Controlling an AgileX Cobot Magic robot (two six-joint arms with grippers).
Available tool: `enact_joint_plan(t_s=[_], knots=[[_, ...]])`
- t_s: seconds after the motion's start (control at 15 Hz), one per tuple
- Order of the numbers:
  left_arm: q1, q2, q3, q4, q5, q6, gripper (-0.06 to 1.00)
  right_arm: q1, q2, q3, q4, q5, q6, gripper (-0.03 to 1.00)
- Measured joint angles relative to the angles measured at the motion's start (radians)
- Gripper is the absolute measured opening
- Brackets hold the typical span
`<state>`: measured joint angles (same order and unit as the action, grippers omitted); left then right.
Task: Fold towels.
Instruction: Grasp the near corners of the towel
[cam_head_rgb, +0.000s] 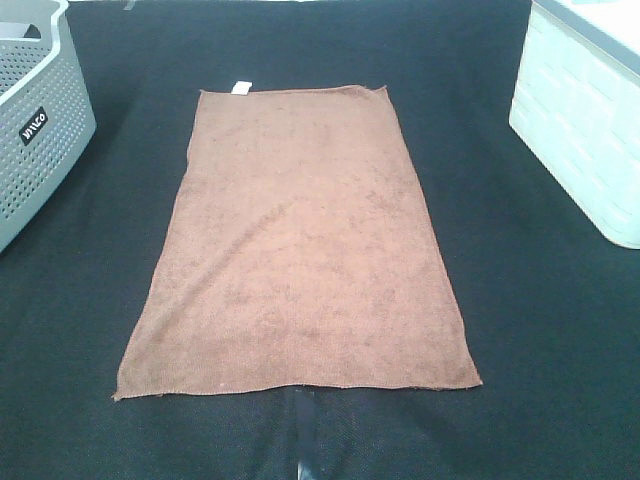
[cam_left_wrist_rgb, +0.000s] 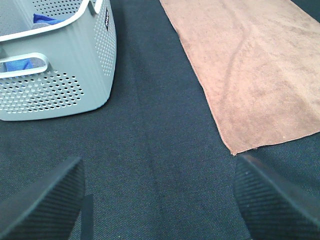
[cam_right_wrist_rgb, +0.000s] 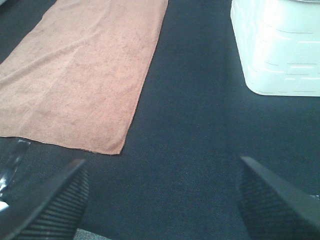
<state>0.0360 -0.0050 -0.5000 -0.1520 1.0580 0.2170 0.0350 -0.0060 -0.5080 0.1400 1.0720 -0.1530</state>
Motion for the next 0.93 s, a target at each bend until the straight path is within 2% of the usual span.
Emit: enact_joint_plan(t_s=[0.93], knots=[[0.0, 0.0, 0.0, 0.0, 0.0, 0.0, 0.78, 0.0, 0.0, 0.0, 0.0, 0.0, 0.0, 0.76]])
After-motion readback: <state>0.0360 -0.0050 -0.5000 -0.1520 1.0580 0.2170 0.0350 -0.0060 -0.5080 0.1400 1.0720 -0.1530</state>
